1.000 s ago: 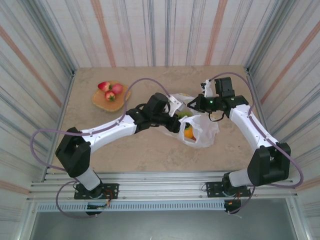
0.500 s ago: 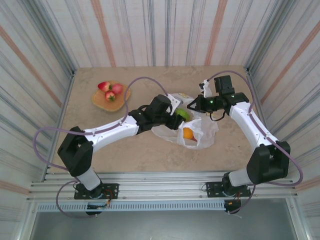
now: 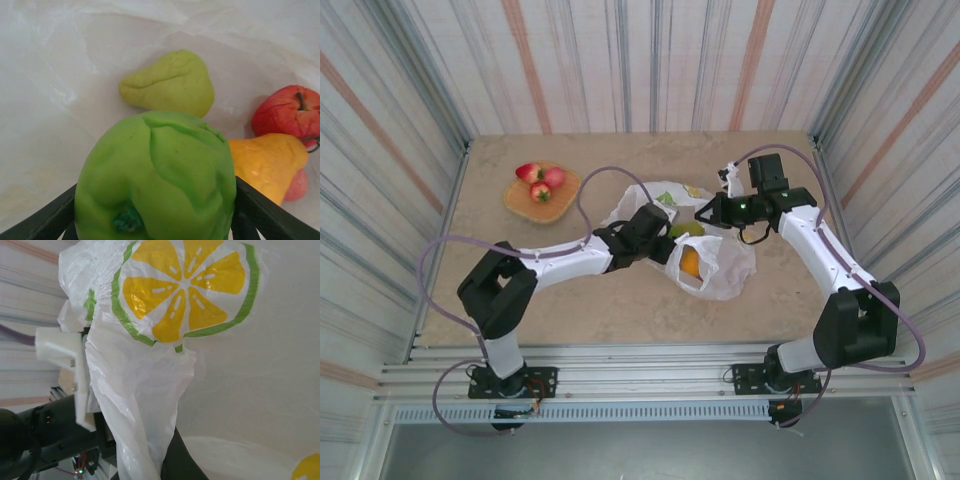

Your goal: Place the fruits into the plastic bag

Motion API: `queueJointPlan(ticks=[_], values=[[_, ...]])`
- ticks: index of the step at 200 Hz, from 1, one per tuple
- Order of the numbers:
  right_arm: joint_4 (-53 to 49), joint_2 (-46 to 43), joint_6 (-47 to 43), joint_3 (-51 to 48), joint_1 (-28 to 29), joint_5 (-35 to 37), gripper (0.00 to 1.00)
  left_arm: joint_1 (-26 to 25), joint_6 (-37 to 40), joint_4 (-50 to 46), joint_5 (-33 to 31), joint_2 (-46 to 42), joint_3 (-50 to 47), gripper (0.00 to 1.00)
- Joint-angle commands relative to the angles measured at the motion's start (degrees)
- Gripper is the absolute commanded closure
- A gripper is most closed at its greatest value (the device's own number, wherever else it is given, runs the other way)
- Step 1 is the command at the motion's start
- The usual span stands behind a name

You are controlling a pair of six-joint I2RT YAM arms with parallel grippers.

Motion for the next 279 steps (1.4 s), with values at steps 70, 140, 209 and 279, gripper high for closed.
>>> queueJointPlan(ticks=[70,140,209,279], values=[[0.2,-1.8,-0.5,-1.6,-0.6,-0.5,1.00,0.0,-2.1,1.0,-0.1,1.7,3.8,0.29],[0.7,-1.9,-0.3,-1.7,-0.7,-0.5,1.00,0.0,-1.3,-0.9,-0.1,-1.9,3.1,0.21],[0.7,-2.1,-0.3,-2.3,-1.0,-0.3,1.00,0.1,-1.3,-1.5,1.0,-5.9,2.3,0.19],[1.1,-1.8,-0.1,-2.6,-1.2,-0.6,1.00,2.6,-2.8,3.5,9.1,-15.4,-2.3,0.21]])
